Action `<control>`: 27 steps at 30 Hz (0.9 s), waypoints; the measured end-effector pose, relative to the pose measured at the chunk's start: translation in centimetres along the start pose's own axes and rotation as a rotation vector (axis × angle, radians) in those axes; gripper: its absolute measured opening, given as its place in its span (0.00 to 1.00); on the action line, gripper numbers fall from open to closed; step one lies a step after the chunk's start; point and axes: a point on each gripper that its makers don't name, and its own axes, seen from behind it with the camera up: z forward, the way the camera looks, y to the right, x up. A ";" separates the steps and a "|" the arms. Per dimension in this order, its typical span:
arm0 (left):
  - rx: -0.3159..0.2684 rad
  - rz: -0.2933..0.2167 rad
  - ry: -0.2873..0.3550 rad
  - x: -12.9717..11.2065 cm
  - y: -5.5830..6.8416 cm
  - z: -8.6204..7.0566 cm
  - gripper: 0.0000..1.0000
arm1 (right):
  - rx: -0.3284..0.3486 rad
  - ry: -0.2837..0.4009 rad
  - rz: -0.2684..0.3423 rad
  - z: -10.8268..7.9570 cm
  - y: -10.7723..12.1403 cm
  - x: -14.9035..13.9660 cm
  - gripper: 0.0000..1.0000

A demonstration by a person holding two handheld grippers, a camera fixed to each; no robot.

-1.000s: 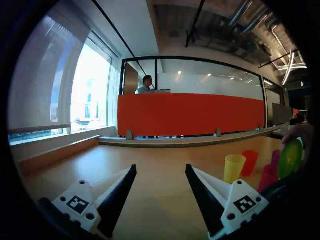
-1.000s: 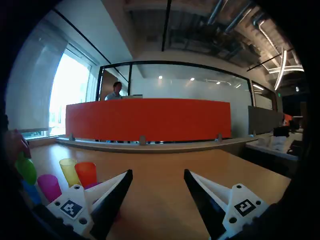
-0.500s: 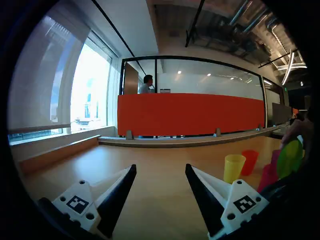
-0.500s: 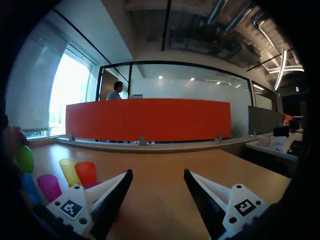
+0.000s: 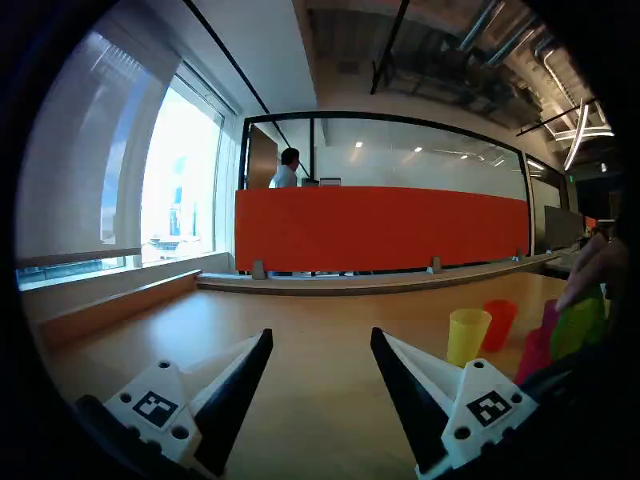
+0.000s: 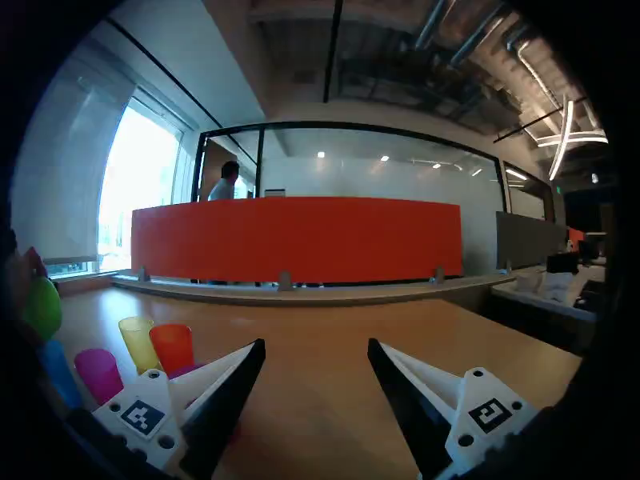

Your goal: Pour water

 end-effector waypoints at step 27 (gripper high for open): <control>0.000 0.000 0.000 0.0 -0.1 0.1 0.90 | 0.000 0.000 0.000 -0.2 0.0 0.0 0.99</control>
